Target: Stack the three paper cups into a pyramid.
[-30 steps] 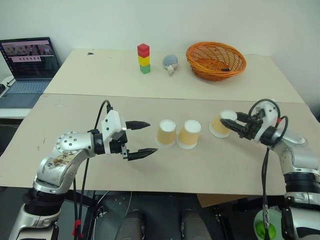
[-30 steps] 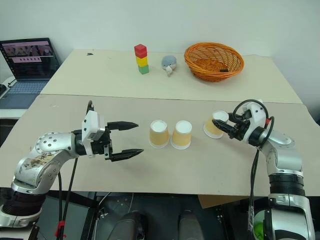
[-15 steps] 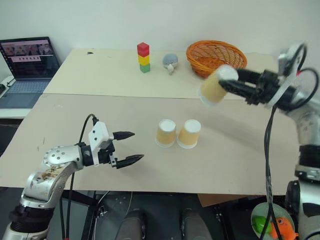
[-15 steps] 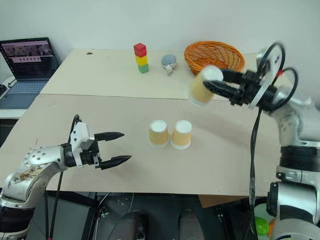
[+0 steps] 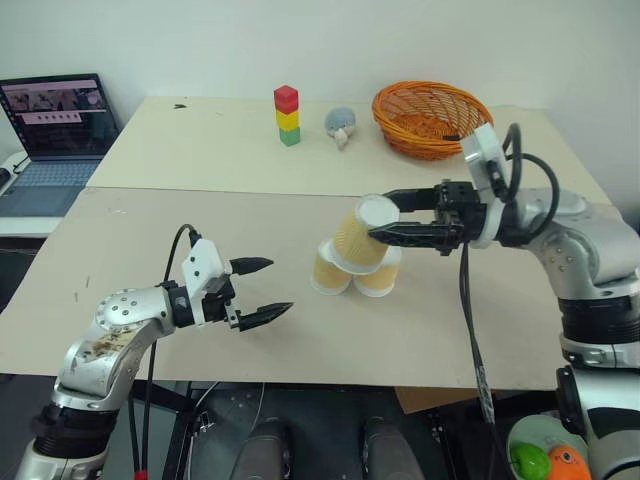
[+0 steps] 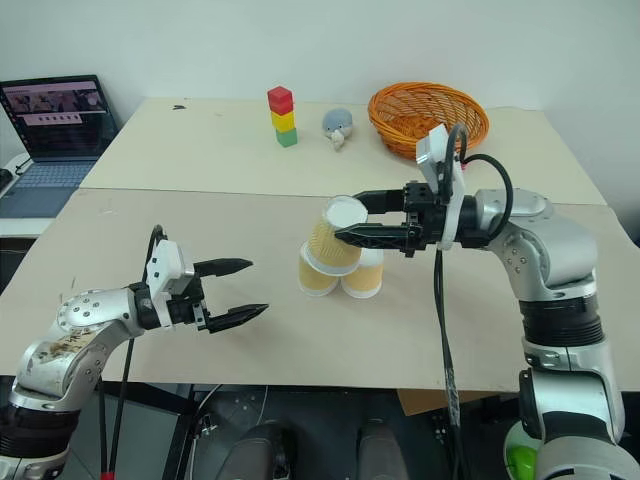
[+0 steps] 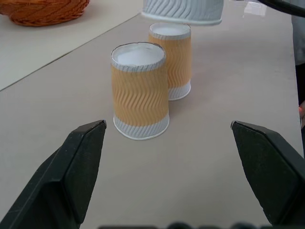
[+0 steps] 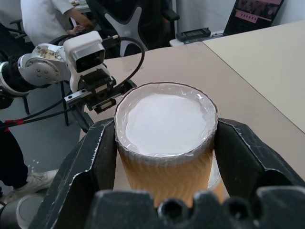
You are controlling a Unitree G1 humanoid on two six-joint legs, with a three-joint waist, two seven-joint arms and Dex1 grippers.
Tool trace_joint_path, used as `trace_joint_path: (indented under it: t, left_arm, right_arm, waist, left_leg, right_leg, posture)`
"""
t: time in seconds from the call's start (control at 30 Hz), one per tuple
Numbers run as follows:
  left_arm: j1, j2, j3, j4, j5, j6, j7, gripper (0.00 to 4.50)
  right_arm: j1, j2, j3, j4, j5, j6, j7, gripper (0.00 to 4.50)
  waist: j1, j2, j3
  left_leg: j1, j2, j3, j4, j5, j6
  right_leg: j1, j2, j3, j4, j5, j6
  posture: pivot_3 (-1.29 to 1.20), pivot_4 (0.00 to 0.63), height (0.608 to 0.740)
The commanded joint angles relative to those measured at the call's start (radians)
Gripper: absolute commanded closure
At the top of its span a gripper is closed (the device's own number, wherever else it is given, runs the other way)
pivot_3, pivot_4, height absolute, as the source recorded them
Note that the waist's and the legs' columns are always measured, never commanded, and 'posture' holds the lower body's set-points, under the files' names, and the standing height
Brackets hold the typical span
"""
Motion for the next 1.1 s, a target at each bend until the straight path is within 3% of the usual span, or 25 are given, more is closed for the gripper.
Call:
trace_joint_path:
  t: [0.03,1.1]
  left_arm:
    - [-0.019,-0.002,0.001,-0.007,0.003,-0.018,0.000,0.02]
    - [-0.013,-0.019,0.003,-0.026,0.002,-0.008,0.022,0.02]
  right_arm:
    - [-0.061,0.003,-0.017,0.039,-0.021,-0.051,0.025,1.74]
    - [-0.115,0.025,0.046,0.227,-0.181,-0.156,0.152,1.74]
  waist:
    - [0.000,0.000,0.000]
    - [0.000,0.000,0.000]
  left_leg:
    - [0.000,0.000,0.000,0.000,0.000,0.000]
    - [0.000,0.000,0.000,0.000,0.000,0.000]
  right_leg:
    - [0.000,0.000,0.000,0.000,0.000,0.000]
    - [0.000,0.000,0.000,0.000,0.000,0.000]
  posture:
    - [0.00,0.150,0.681]
    - [0.00,0.150,0.681]
